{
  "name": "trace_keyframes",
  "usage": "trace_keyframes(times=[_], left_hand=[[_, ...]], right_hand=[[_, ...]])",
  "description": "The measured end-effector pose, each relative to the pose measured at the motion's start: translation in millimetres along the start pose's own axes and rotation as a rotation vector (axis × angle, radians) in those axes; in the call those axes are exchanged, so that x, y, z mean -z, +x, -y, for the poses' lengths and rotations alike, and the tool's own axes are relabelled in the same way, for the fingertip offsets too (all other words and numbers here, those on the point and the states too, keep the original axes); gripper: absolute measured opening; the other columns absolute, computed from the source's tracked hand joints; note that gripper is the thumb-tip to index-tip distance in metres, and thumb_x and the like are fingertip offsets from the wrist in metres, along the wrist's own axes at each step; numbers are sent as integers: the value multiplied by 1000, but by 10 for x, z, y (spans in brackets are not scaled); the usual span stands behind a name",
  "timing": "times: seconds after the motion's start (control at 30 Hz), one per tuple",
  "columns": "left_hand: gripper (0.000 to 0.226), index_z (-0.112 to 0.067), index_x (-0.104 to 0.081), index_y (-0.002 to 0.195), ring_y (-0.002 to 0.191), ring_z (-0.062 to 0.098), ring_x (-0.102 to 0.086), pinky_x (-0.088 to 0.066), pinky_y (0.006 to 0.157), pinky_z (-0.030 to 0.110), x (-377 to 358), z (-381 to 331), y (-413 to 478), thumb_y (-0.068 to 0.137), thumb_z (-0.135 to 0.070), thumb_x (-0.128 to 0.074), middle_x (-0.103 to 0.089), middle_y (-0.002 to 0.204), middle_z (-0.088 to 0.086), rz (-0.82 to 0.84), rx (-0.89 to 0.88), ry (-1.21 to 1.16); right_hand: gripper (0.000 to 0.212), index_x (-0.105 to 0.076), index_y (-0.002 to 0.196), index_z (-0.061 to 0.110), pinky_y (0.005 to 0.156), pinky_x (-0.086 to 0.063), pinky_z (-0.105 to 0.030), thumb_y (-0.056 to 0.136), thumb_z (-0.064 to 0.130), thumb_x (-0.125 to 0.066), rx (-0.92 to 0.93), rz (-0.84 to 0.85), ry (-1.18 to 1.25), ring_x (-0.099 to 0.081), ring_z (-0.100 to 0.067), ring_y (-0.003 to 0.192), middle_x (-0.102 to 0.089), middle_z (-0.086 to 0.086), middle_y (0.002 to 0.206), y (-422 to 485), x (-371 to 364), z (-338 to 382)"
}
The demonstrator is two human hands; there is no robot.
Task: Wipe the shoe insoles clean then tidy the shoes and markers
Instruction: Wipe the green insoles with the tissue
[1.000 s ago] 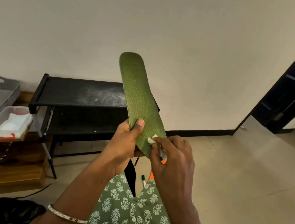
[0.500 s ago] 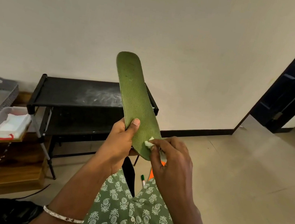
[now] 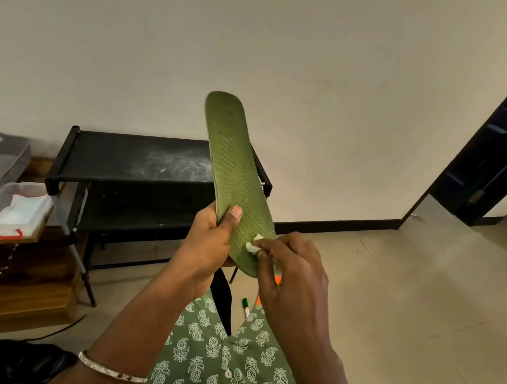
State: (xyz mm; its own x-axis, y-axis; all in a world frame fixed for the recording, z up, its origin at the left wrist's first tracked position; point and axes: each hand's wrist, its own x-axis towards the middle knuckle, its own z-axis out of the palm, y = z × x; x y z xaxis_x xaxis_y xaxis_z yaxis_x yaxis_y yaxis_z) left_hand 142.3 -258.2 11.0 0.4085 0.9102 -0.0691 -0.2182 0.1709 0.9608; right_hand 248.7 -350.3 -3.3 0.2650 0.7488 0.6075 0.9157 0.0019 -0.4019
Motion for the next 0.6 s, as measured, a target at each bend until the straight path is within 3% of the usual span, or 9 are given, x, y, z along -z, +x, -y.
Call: trace_keyframes(times=[0.23, 0.4, 0.6], left_hand=[[20, -23, -60, 117, 83, 13, -74, -60, 62, 33, -69, -10, -6, 107, -22, -43, -75, 99, -1, 13, -29, 0], [21, -23, -60, 119, 88, 15, -73, -60, 64, 33, -28, -9, 15, 107, -24, -43, -75, 104, 1, -7, -13, 3], [20, -24, -61, 116, 81, 13, -74, -58, 58, 28, -84, -6, -8, 107, -24, -43, -76, 99, 0, 13, -35, 4]], right_hand=[[16, -75, 104, 14, 73, -31, -17, 92, 13, -64, -81, -73, -61, -53, -16, 88, -59, 1, 92, 300, -147, -165], [17, -74, 103, 17, 76, -37, -27, 90, 12, -64, -19, -82, -14, -42, -7, 87, -60, 3, 94, 140, -159, 9], [18, -76, 100, 17, 79, -47, -40, 88, 10, -65, -20, -117, -81, -53, -21, 92, -66, 1, 95, 250, -145, -106]])
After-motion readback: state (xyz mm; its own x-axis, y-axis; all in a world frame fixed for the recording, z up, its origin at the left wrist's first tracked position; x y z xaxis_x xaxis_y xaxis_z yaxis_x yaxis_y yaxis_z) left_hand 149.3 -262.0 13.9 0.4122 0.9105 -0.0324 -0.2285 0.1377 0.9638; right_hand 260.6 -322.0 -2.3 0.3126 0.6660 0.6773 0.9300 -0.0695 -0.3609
